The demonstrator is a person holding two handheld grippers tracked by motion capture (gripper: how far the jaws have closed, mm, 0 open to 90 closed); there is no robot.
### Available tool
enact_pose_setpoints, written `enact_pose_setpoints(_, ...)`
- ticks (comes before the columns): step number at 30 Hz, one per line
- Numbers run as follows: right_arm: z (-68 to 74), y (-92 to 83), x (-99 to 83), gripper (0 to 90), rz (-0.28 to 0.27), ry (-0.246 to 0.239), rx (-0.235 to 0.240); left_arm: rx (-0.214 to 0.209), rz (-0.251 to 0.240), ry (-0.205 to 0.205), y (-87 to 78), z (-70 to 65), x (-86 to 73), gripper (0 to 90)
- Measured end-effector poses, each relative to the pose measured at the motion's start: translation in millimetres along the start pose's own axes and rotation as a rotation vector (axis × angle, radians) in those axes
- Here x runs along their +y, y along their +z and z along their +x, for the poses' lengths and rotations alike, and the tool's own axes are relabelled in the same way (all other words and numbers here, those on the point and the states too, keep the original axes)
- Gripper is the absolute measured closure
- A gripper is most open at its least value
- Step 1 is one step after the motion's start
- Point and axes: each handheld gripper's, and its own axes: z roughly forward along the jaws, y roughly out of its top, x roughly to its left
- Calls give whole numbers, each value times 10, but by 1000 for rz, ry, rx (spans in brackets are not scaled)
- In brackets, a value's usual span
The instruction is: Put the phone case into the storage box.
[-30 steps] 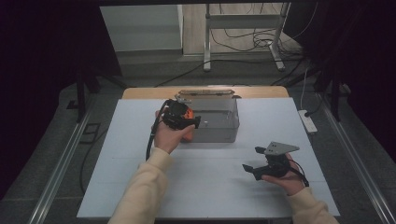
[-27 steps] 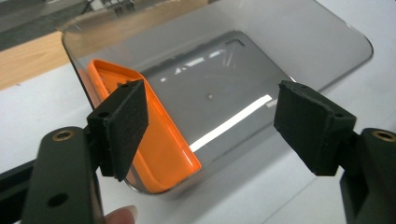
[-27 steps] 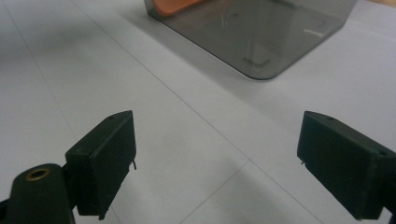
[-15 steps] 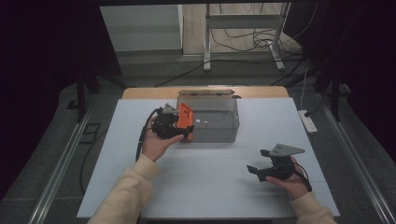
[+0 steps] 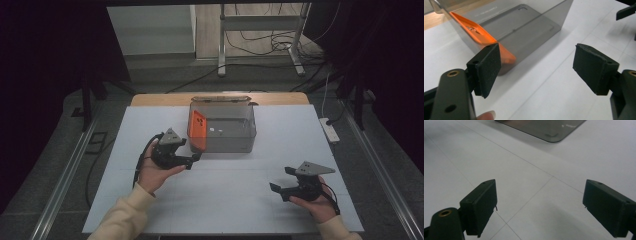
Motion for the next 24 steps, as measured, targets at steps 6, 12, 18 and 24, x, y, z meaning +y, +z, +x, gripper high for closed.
enact_pose_setpoints(6, 3, -24, -23, 125, 3, -2, -12, -4, -4, -22, -182, -35, -273, 225)
enact_pose_setpoints(12, 6, -56, -38, 127, 0, -52, -49, 18, -25, -45, -327, -20, -574, 220)
enact_pose_setpoints(18, -75, -48, -89, 127, 14, -39, -63, 5, -29, -59, -332, 44, -804, 218)
enact_pose_setpoints(24, -144, -76, -117, 127, -2, -17, -81, 25, -18, -55, -289, 109, -917, 220)
